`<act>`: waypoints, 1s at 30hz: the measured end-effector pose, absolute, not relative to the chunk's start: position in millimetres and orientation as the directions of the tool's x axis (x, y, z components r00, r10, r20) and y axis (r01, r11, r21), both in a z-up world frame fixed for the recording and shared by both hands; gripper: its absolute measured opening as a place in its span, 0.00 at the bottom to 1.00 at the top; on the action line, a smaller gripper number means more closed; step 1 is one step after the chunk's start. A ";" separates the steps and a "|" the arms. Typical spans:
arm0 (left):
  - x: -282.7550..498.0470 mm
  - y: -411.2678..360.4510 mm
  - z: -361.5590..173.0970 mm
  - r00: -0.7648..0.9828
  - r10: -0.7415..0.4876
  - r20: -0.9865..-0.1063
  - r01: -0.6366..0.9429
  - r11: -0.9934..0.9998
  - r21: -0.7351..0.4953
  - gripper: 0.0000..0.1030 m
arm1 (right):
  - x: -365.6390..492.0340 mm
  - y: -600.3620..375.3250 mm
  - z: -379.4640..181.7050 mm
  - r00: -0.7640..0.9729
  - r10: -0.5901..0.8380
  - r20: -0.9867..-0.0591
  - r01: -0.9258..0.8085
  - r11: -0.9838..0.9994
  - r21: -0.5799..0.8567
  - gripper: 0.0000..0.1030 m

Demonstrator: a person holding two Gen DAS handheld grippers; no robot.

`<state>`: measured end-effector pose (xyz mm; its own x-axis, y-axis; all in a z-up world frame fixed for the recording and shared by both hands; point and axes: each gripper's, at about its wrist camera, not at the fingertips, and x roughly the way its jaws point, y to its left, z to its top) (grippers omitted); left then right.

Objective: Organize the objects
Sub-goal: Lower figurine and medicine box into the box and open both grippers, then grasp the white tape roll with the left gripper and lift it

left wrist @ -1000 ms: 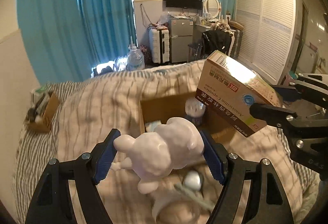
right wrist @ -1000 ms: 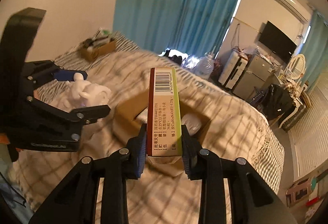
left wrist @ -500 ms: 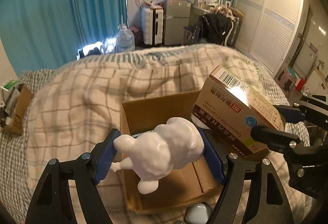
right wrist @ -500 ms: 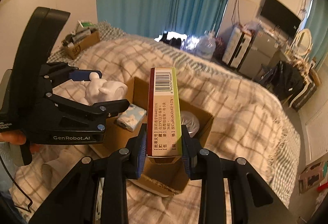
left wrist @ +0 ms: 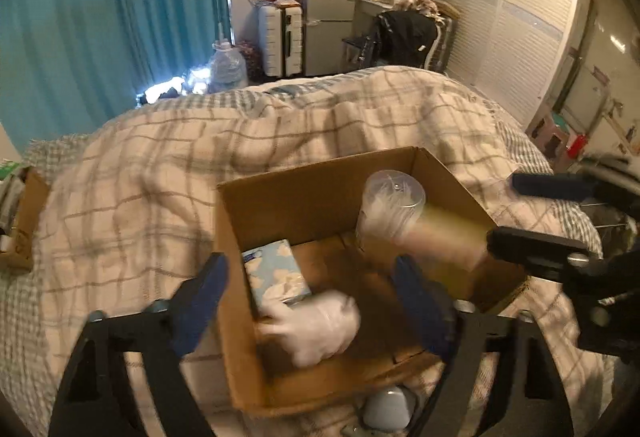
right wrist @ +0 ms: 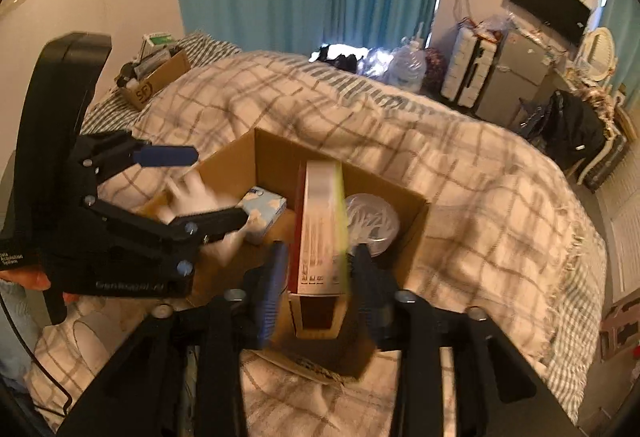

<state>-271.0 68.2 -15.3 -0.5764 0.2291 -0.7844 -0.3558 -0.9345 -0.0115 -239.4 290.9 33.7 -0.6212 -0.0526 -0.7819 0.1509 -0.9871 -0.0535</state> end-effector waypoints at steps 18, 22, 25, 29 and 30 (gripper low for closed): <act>-118.4 36.7 43.6 -0.667 0.146 -0.730 -0.263 -0.964 0.047 1.00 | -103.6 254.0 105.2 -0.727 -0.009 -0.687 0.142 -0.980 -0.137 0.80; -91.5 41.5 13.0 -0.656 0.087 -0.750 -0.218 -0.973 0.078 1.00 | -92.0 246.5 82.6 -0.701 -0.005 -0.713 0.142 -0.981 -0.133 0.88; -80.3 43.6 -12.0 -0.611 0.119 -0.782 -0.217 -0.976 0.021 1.00 | -90.7 243.8 57.7 -0.667 -0.013 -0.745 0.146 -0.983 -0.113 0.88; -74.8 49.3 -42.5 -0.575 0.081 -0.814 -0.179 -0.983 0.029 1.00 | -94.2 246.5 28.3 -0.617 -0.038 -0.786 0.155 -0.985 -0.074 0.88; -74.6 51.0 -50.3 -0.564 0.064 -0.823 -0.174 -0.984 0.043 1.00 | -95.6 246.8 21.6 -0.608 -0.026 -0.793 0.151 -0.985 -0.083 0.88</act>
<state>-74.6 51.0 -50.3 -0.5644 0.0640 -0.8230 -0.1743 -0.9837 0.0431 -95.6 246.8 21.6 -0.6083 -0.0262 -0.7933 0.1510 -0.9850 -0.0833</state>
